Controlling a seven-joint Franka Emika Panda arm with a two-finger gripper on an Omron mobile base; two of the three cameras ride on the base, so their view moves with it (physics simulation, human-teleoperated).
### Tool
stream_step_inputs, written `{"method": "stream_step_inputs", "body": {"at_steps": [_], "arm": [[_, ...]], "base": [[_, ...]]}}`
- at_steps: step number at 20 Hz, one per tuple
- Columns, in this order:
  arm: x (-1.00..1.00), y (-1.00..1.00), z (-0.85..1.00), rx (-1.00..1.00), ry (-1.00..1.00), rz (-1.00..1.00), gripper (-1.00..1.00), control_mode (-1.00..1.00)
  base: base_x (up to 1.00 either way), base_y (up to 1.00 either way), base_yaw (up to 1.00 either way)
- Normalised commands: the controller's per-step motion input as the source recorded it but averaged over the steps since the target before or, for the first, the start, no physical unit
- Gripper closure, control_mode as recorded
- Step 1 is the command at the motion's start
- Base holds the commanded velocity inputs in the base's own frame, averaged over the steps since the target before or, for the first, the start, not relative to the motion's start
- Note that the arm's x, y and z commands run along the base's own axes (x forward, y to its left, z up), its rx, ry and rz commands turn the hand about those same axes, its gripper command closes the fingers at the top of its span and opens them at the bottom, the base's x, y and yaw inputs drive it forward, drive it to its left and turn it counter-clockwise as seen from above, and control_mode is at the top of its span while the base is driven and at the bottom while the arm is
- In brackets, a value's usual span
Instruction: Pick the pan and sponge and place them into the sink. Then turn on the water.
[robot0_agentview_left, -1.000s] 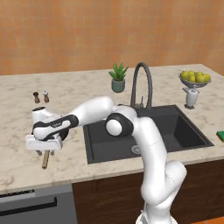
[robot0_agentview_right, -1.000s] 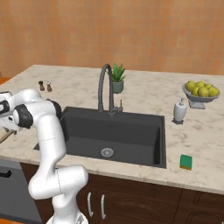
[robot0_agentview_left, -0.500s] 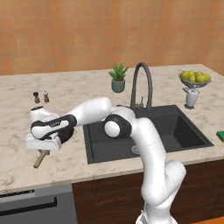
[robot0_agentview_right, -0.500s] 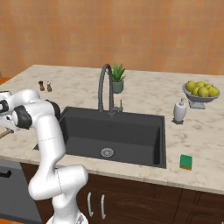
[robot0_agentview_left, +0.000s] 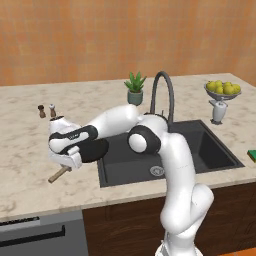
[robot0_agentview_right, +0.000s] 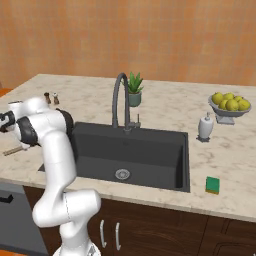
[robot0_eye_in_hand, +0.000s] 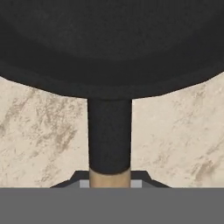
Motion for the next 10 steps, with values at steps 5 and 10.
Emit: {"method": "stream_step_inputs", "body": {"at_steps": [5,10], "arm": [[0.14,-1.00,-0.18,-0.05,-0.01,-0.40,1.00,-1.00],[0.38,-1.00,-0.21,-0.06,0.00,-0.40,1.00,-1.00]], "base": [[0.00,0.00,0.00],[0.00,0.00,0.00]]}}
